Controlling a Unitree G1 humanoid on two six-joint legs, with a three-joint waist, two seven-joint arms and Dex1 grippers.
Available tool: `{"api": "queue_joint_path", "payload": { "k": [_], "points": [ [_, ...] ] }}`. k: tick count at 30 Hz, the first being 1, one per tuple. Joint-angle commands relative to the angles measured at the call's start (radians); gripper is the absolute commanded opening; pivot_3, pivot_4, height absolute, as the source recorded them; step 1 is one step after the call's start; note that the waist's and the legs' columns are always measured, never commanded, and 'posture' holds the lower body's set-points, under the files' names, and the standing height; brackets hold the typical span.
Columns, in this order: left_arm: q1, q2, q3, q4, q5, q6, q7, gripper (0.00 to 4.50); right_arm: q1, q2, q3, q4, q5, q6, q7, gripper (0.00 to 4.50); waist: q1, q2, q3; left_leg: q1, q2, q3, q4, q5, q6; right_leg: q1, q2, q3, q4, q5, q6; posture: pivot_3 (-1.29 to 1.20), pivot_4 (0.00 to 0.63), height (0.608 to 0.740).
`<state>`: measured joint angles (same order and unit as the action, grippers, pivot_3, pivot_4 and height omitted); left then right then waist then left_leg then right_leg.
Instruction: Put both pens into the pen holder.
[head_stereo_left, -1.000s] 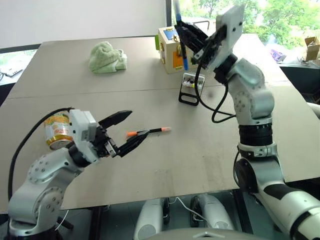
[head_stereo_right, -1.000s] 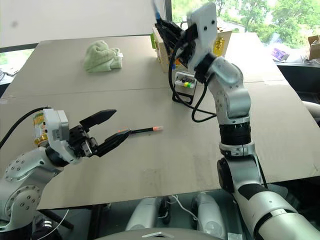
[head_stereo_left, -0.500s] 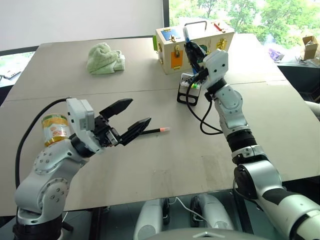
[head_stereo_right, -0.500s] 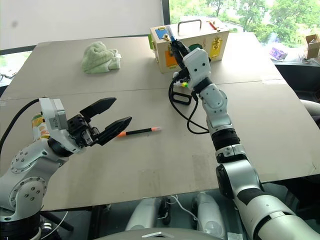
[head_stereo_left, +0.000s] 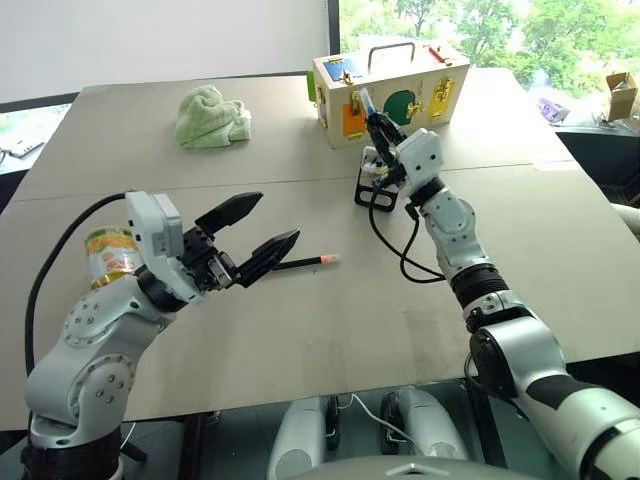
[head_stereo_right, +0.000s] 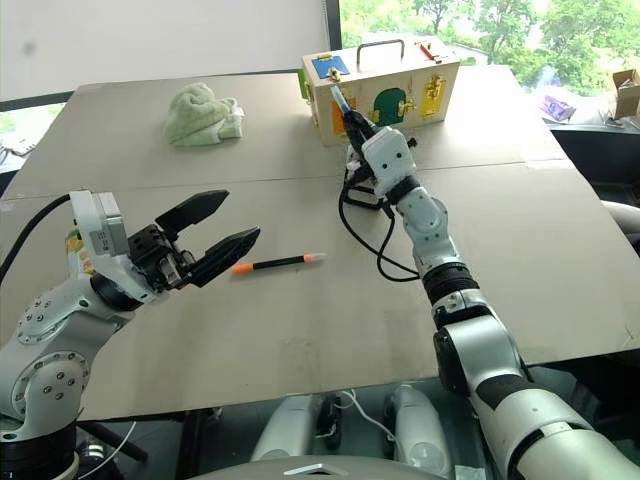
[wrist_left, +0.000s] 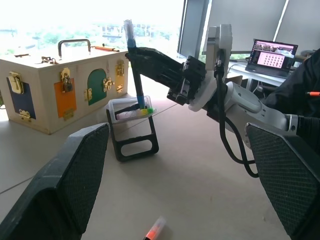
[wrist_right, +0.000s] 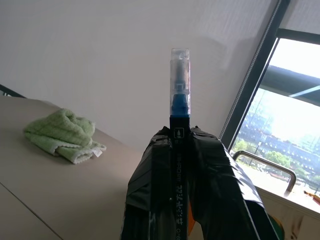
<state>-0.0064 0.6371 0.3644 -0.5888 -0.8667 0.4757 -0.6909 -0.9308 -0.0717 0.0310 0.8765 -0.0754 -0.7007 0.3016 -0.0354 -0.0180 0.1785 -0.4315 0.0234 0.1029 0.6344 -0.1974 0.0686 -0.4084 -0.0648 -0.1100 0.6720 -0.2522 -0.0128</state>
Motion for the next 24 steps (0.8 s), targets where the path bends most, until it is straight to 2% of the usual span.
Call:
{"api": "queue_joint_path", "payload": {
  "k": [1, 8, 9, 10, 13, 14, 15, 18, 21, 24],
  "points": [
    [0.016, 0.010, 0.028, -0.028, -0.012, -0.010, 0.000, 4.50, -0.045, -0.008, -0.002, 0.024, -0.008, -0.058, -0.029, 0.03, -0.001, 0.000, 0.000, 0.000, 0.000, 0.000, 0.000, 0.000, 0.000, 0.000, 0.000, 0.000, 0.000, 0.000, 0.000, 0.00, 0.150, 0.740],
    [0.042, 0.011, 0.042, -0.038, -0.014, -0.013, 0.000, 4.50, -0.071, 0.002, -0.019, 0.121, 0.011, -0.101, -0.050, 0.03, -0.001, 0.000, 0.000, 0.000, 0.000, 0.000, 0.000, 0.000, 0.000, 0.000, 0.000, 0.000, 0.000, 0.000, 0.000, 0.00, 0.150, 0.740],
    [0.044, 0.011, 0.043, -0.037, -0.014, -0.013, -0.001, 4.50, -0.072, 0.003, -0.022, 0.127, 0.013, -0.108, -0.055, 0.93, -0.001, 0.000, 0.000, 0.000, 0.000, 0.000, 0.000, 0.000, 0.000, 0.000, 0.000, 0.000, 0.000, 0.000, 0.000, 0.00, 0.150, 0.740],
    [0.048, 0.012, 0.046, -0.037, -0.015, -0.014, -0.002, 4.50, -0.067, 0.002, -0.023, 0.127, 0.016, -0.112, -0.052, 1.21, -0.001, 0.000, 0.000, 0.000, 0.000, 0.000, 0.000, 0.000, 0.000, 0.000, 0.000, 0.000, 0.000, 0.000, 0.000, 0.00, 0.150, 0.740],
    [0.058, 0.014, 0.051, -0.031, -0.014, -0.017, -0.010, 4.50, -0.045, -0.004, -0.023, 0.116, 0.022, -0.122, -0.042, 2.46, -0.001, 0.000, 0.000, 0.000, 0.000, 0.000, 0.000, 0.000, 0.000, 0.000, 0.000, 0.000, 0.000, 0.000, 0.000, 0.00, 0.150, 0.740],
    [0.060, 0.014, 0.051, -0.028, -0.013, -0.019, -0.015, 4.50, -0.033, -0.007, -0.022, 0.103, 0.025, -0.123, -0.036, 2.66, -0.001, 0.000, 0.000, 0.000, 0.000, 0.000, 0.000, 0.000, 0.000, 0.000, 0.000, 0.000, 0.000, 0.000, 0.000, 0.00, 0.150, 0.740],
    [0.061, 0.015, 0.050, -0.023, -0.011, -0.020, -0.019, 4.50, -0.018, -0.012, -0.021, 0.085, 0.029, -0.124, -0.031, 3.19, -0.001, 0.000, 0.000, 0.000, 0.000, 0.000, 0.000, 0.000, 0.000, 0.000, 0.000, 0.000, 0.000, 0.000, 0.000, 0.00, 0.150, 0.740],
    [0.062, 0.019, 0.038, -0.004, -0.005, -0.012, -0.028, 4.50, 0.033, -0.028, -0.015, 0.009, 0.026, -0.104, -0.023, 4.40, 0.001, 0.000, 0.000, 0.000, 0.000, 0.000, 0.000, 0.000, 0.000, 0.000, 0.000, 0.000, 0.000, 0.000, 0.000, 0.00, 0.150, 0.740],
    [0.053, 0.052, -0.006, 0.043, 0.078, 0.002, -0.023, 4.50, 0.118, -0.054, -0.004, -0.173, 0.053, 0.012, 0.023, 4.47, 0.003, 0.000, 0.000, 0.000, 0.000, 0.000, 0.000, 0.000, 0.000, 0.000, 0.000, 0.000, 0.000, 0.000, 0.000, 0.00, 0.150, 0.740],
    [0.012, 0.147, -0.072, 0.118, 0.190, 0.050, -0.019, 4.50, 0.263, -0.110, 0.041, -0.497, 0.168, 0.255, 0.182, 4.47, 0.015, 0.000, 0.000, 0.000, 0.000, 0.000, 0.000, 0.000, 0.000, 0.000, 0.000, 0.001, 0.001, 0.000, 0.000, 0.00, 0.150, 0.740]
  ]
}}
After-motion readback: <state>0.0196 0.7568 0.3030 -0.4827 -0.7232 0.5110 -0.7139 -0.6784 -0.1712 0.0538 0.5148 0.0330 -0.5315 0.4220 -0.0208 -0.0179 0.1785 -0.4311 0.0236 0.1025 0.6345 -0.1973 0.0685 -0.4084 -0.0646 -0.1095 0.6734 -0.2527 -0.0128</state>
